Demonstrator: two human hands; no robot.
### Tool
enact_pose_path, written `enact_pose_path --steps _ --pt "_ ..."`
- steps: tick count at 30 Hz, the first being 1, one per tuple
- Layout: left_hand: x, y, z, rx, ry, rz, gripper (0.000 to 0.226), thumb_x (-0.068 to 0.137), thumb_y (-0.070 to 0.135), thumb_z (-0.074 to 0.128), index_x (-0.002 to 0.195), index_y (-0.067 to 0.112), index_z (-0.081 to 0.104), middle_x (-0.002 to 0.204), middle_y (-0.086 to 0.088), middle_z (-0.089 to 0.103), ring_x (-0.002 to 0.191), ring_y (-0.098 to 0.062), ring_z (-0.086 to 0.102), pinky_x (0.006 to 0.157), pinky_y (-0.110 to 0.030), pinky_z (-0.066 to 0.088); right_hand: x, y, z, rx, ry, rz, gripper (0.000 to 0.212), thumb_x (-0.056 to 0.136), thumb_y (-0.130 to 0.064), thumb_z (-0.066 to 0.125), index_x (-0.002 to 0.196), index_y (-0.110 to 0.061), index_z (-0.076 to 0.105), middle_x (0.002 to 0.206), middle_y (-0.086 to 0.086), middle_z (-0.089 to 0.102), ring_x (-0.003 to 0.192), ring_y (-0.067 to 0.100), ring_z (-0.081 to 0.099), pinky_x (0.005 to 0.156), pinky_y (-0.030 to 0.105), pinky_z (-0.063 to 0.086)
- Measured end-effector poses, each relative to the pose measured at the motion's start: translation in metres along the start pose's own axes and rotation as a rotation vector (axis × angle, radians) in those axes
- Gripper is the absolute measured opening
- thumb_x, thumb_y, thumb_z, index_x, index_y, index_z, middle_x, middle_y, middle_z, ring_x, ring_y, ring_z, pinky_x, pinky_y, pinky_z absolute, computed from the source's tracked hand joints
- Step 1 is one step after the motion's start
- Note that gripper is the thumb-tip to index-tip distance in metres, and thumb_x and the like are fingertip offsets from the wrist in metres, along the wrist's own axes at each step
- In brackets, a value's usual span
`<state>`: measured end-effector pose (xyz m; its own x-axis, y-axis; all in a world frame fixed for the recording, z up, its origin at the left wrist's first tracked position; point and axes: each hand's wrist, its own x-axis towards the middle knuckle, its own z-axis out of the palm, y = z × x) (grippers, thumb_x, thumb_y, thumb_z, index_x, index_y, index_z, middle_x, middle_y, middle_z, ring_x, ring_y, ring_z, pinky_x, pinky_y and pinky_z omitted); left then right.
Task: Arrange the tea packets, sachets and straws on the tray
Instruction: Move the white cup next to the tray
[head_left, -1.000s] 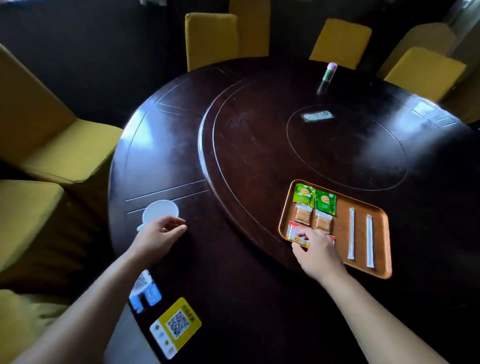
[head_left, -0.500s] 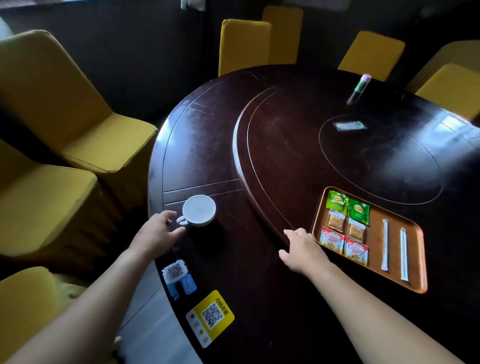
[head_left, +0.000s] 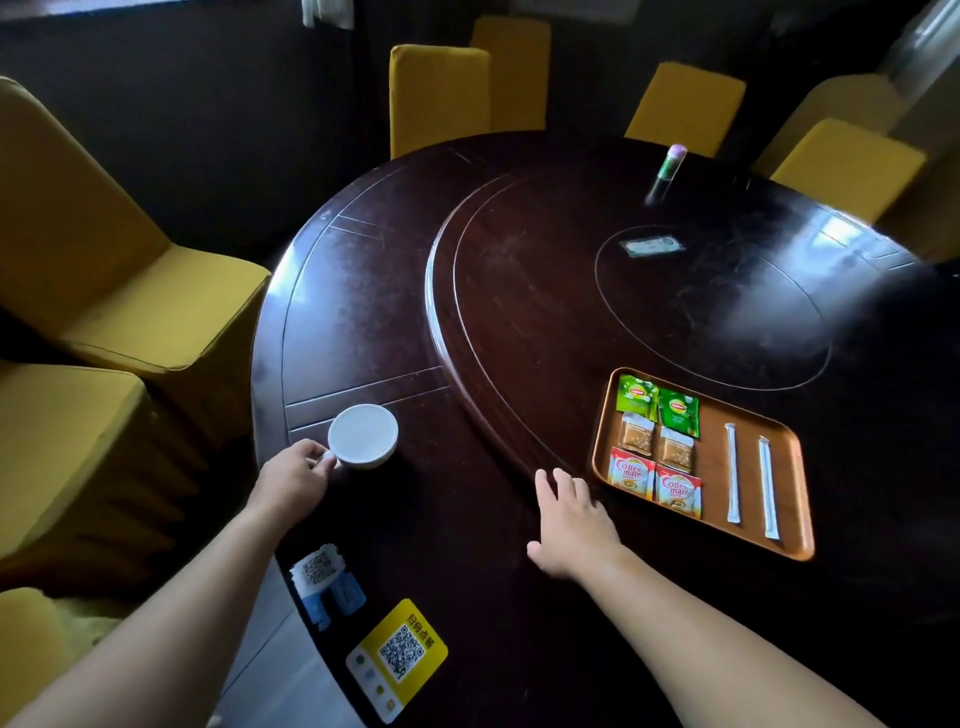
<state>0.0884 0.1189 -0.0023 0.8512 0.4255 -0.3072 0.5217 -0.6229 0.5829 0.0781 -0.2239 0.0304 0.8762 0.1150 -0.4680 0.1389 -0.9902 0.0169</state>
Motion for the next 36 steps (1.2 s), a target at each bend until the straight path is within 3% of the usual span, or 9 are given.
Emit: enact_pose_path --steps 8,16,20,33,36 --pt "-0.014 0.054 0.004 -0.065 0.029 0.114 0.009 0.089 0.026 0.067 0.082 0.023 0.063 0.079 -0.002 0.071 0.079 -0.023 0.063 0.069 -0.030 0.040 0.001 0.011 0.007 0.013 -0.019 -0.035 0.100 0.087 -0.036 0.064 0.156 -0.020 -0.007 0.165 0.011 -0.004 0.150 0.031 -0.001 0.120 0.052 0.013" --pt "-0.016 0.139 0.035 -0.073 -0.072 0.250 0.009 0.089 0.032 0.066 0.083 0.026 0.062 0.075 0.005 0.070 0.076 -0.022 0.063 0.068 -0.031 0.042 -0.003 0.028 0.004 0.098 0.050 -0.123 0.087 0.090 -0.038 0.058 0.157 -0.020 0.006 0.164 0.008 0.008 0.149 0.027 0.007 0.120 0.048 0.018" --pt "-0.018 0.175 0.058 -0.044 -0.107 0.315 0.010 0.090 0.031 0.066 0.083 0.024 0.061 0.072 0.005 0.065 0.074 -0.020 0.059 0.068 -0.028 0.037 -0.012 0.040 0.003 0.119 0.102 -0.076 0.082 0.090 -0.037 0.058 0.155 -0.023 0.011 0.161 0.009 0.014 0.147 0.028 0.011 0.116 0.052 0.024" --pt "-0.014 0.225 0.118 -0.001 -0.197 0.336 0.015 0.089 0.032 0.065 0.077 0.026 0.060 0.068 0.010 0.063 0.073 -0.016 0.057 0.064 -0.027 0.036 -0.018 0.059 0.014 0.158 0.054 -0.076 0.085 0.091 -0.037 0.058 0.156 -0.026 0.004 0.164 0.006 0.002 0.150 0.027 -0.001 0.120 0.053 0.010" --pt "-0.015 0.227 0.123 -0.014 -0.209 0.333 0.013 0.090 0.032 0.065 0.080 0.025 0.061 0.069 0.010 0.063 0.073 -0.015 0.057 0.055 -0.023 0.035 -0.018 0.060 0.019 0.169 0.050 -0.076 0.087 0.091 -0.036 0.058 0.156 -0.027 0.001 0.164 0.006 -0.001 0.150 0.026 -0.005 0.121 0.053 0.008"
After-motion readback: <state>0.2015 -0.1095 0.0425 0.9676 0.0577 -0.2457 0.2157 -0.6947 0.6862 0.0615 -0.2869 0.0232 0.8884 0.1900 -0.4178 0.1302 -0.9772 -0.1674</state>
